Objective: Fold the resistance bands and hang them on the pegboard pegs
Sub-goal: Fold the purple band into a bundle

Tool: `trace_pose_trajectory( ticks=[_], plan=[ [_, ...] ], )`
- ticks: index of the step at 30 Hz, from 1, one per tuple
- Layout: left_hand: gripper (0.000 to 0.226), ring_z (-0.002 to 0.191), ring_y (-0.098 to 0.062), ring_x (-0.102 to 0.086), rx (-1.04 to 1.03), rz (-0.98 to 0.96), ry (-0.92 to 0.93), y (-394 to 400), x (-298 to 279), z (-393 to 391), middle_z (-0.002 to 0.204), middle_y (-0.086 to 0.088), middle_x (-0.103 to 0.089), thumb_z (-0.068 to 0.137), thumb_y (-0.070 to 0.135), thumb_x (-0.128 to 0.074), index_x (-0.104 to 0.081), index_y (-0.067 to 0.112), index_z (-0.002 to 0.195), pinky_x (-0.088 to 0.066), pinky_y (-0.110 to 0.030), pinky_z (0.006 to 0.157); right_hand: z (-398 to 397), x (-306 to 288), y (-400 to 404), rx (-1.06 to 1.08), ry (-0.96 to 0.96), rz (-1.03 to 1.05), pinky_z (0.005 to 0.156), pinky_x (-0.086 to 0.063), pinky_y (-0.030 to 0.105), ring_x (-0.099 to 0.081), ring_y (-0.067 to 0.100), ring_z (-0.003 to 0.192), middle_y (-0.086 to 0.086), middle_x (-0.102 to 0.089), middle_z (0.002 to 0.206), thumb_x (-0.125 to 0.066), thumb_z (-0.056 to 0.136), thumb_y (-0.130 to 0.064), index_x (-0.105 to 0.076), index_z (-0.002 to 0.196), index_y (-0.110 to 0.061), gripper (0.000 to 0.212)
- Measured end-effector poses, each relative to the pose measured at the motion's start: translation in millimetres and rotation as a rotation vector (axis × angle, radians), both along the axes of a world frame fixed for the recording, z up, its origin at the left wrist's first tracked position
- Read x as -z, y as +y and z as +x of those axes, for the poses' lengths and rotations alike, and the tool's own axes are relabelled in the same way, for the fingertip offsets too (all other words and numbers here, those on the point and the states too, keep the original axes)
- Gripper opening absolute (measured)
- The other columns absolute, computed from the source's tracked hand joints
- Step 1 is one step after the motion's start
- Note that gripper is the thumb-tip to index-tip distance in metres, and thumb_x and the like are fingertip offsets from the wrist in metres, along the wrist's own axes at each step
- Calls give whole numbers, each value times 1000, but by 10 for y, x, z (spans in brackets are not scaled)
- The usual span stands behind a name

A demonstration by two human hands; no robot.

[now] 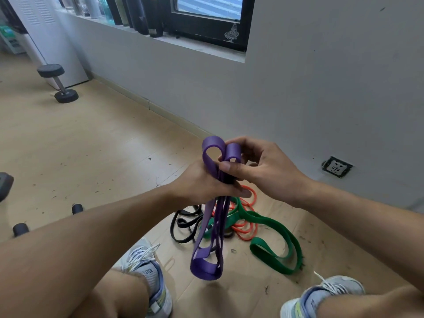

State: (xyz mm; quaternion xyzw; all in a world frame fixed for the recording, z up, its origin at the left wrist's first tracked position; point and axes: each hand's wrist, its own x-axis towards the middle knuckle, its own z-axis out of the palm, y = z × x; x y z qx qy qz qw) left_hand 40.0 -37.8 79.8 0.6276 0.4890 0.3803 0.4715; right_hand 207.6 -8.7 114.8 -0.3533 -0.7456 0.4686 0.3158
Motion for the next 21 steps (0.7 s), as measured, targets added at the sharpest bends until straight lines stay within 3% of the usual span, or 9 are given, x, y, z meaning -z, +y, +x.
trace_pose_trajectory(
  ticks=[3,5,7,9,11,15,18,21],
  plan=[
    [31,78,-14,-71,7,-16,-47,-16,-10,-5,77,1,-70,73,1,-87,-67,15,92,-58,-32,74,18,15,29,-22,22,25,75,-56,39,-64,33,81,12,-73,95,-82,85,-29,-72,107,-24,25],
    [27,84,-22,-72,14,-32,-62,-9,-11,-27,84,-7,-71,75,3,-86,-69,14,93,-60,-39,81,23,10,46,-6,24,58,79,-56,44,-66,38,91,14,-74,96,-81,84,-32,-72,105,-27,23],
    [29,93,-27,-73,6,-56,-81,4,-3,-50,92,-10,-73,76,8,-87,-71,16,98,-60,-44,86,32,-13,46,1,37,62,70,-55,34,-69,32,85,8,-76,93,-82,82,-37,-71,103,-32,24],
    [30,92,-22,-73,-13,-86,-101,6,-7,-59,93,-7,-74,75,6,-87,-72,15,100,-58,-36,80,39,-22,37,9,22,91,69,-53,25,-70,23,82,-1,-76,91,-83,79,-47,-71,103,-35,30],
    [30,87,-18,-72,-4,-86,-96,-6,-2,-47,88,-6,-72,75,2,-86,-70,11,98,-58,-31,76,47,-10,34,15,-25,148,71,-53,26,-70,21,85,-6,-76,92,-78,77,-54,-72,107,-38,34],
    [34,89,-26,-74,8,-79,-35,-33,16,3,92,-14,-73,74,3,-87,-68,3,102,-63,-39,81,52,-26,-1,36,-115,258,70,-52,23,-69,18,79,-9,-76,91,-76,86,-46,-71,116,-38,32],
    [30,84,-25,-72,0,-91,-69,-46,4,33,88,-22,-68,76,-4,-83,-64,-4,100,-64,-42,80,36,-52,-31,39,-160,273,69,-52,24,-66,15,77,-10,-74,90,-76,81,-51,-71,114,-40,35],
    [28,80,-23,-70,5,-105,-55,-42,8,42,84,-17,-66,76,-5,-82,-62,-8,96,-63,-38,77,14,-44,-53,44,-188,281,69,-51,23,-63,11,73,-12,-72,86,-78,79,-54,-71,111,-42,36]
  ],
)
